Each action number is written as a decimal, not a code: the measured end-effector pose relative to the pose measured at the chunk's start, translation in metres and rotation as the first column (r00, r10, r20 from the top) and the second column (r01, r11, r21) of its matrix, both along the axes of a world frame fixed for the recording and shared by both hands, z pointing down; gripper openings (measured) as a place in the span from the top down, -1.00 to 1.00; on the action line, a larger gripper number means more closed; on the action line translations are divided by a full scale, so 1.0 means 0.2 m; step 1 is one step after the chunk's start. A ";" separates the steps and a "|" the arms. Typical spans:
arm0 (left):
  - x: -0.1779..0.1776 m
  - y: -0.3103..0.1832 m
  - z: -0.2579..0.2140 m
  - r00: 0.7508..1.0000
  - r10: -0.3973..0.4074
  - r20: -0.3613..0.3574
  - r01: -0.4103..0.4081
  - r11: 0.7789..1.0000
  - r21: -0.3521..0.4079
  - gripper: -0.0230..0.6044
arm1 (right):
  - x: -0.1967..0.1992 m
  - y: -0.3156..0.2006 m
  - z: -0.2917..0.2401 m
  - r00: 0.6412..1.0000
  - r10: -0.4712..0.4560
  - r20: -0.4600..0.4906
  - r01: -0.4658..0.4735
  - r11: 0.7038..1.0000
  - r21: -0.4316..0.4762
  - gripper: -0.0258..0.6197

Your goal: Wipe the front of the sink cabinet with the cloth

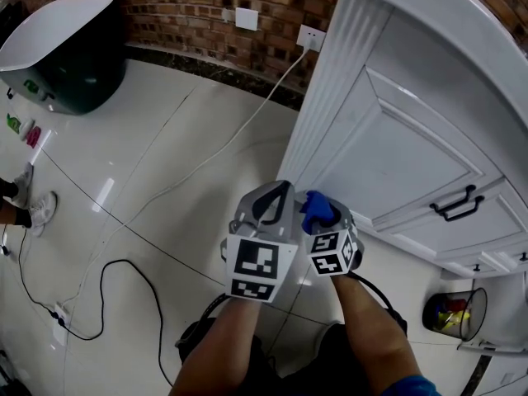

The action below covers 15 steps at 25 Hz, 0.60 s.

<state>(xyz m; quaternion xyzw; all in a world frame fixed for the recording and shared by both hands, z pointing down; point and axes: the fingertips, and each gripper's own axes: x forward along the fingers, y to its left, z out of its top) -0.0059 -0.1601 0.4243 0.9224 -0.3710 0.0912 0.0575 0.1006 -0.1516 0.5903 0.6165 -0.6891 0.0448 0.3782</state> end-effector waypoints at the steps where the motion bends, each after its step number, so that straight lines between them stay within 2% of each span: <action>1: 0.00 0.00 -0.01 1.000 -0.001 0.000 0.001 1.000 0.004 0.91 | -0.01 0.01 -0.02 1.000 -0.003 0.015 0.003 1.000 0.001 0.68; 3: 0.00 0.00 -0.03 1.000 -0.003 -0.004 0.004 1.000 0.017 0.91 | -0.05 0.01 -0.10 0.998 -0.012 0.057 0.011 1.000 0.024 0.68; 5: -0.01 0.01 -0.07 1.000 -0.006 -0.016 0.007 0.999 0.038 0.91 | -0.11 0.02 -0.27 0.994 -0.030 0.107 0.020 0.996 0.089 0.68; 7: -0.01 0.02 -0.15 0.999 -0.003 -0.034 0.006 0.997 0.081 0.91 | -0.17 0.03 -0.51 0.987 -0.066 0.145 0.036 0.978 0.203 0.68; 8: -0.01 0.04 -0.20 0.999 0.002 -0.043 0.003 0.993 0.116 0.91 | -0.19 0.04 -0.65 0.984 -0.090 0.152 0.045 0.960 0.275 0.68; 9: -0.01 0.06 -0.26 0.999 0.010 -0.051 -0.002 0.987 0.160 0.91 | -0.20 0.05 -0.79 0.982 -0.113 0.153 0.053 0.934 0.354 0.68; 11: 0.01 0.10 -0.35 0.998 0.035 -0.056 -0.021 0.971 0.238 0.91 | -0.20 0.08 -1.06 0.977 -0.141 0.162 0.041 0.862 0.505 0.68; 15: 0.09 0.19 -0.36 0.994 0.097 -0.039 -0.085 0.965 0.250 0.91 | -0.09 0.17 -1.45 0.976 -0.115 0.183 -0.040 0.736 0.675 0.68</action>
